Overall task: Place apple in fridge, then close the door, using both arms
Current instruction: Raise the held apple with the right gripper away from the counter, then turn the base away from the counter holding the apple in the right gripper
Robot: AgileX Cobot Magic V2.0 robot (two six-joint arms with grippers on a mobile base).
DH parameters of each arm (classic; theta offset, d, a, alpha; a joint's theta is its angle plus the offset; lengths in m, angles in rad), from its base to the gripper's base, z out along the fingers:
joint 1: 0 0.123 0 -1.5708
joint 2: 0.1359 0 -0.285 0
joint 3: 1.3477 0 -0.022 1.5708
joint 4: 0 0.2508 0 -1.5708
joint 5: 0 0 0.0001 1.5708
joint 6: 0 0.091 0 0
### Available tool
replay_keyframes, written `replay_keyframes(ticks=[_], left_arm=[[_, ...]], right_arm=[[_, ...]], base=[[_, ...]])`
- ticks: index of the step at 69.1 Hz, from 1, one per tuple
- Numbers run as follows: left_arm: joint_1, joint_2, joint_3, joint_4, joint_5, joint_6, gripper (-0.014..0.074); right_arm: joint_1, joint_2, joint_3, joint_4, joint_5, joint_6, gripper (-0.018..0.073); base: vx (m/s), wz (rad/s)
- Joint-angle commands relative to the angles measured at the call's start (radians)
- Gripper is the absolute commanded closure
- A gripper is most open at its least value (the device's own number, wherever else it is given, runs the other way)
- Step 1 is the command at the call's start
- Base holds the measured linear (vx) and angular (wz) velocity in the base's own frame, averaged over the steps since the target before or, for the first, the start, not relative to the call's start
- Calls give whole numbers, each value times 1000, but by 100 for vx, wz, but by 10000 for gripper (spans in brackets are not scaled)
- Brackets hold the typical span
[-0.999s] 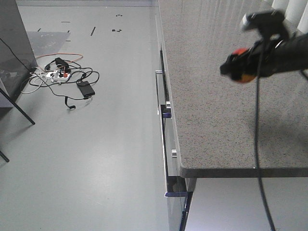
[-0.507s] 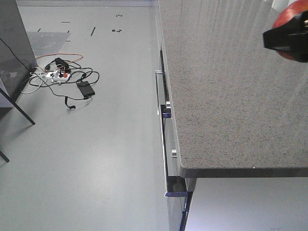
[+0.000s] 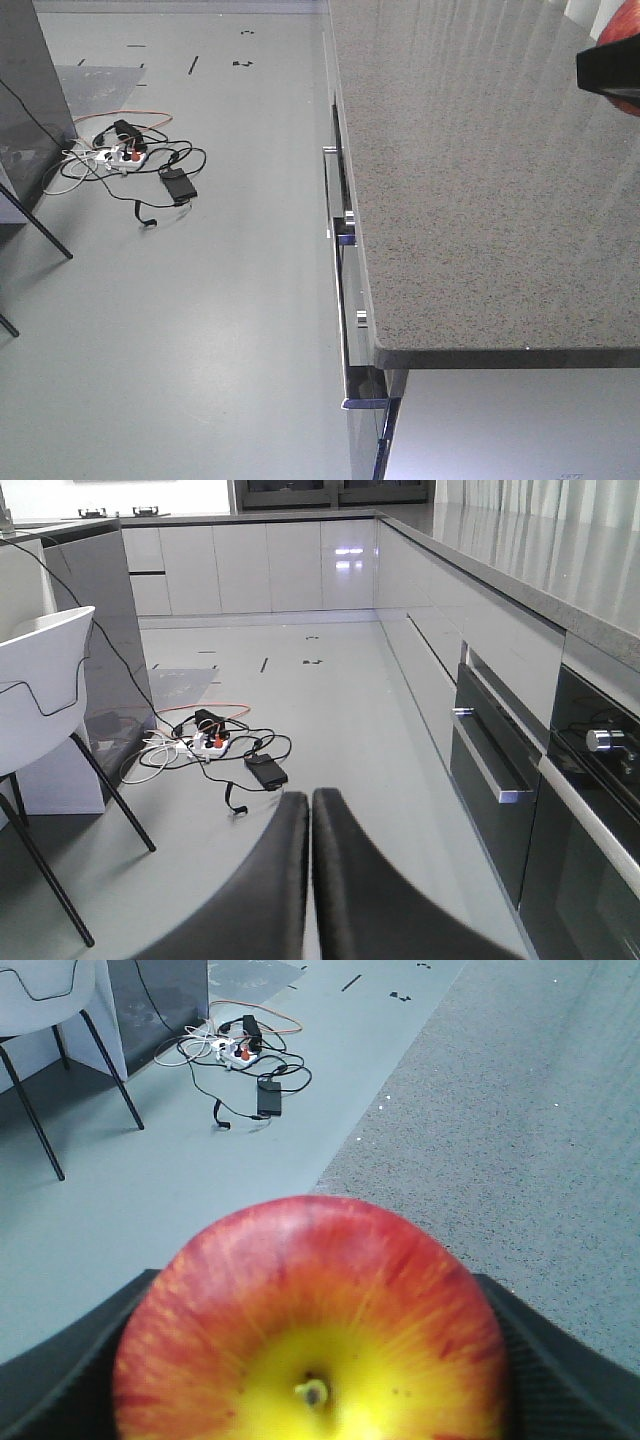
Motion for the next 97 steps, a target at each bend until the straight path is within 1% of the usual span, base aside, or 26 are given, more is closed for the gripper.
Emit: replay_keyframes(ticks=[1,97], left_arm=[[-2,-16,15,-1,-70,-7,604],[-2,-16,15,-1,-70,-7,604]], right_arm=[[1,-14,-29,12,-76,2,485],[1,-14,-29,11,-77,2,483]], base=[[0,0],[-1,2]])
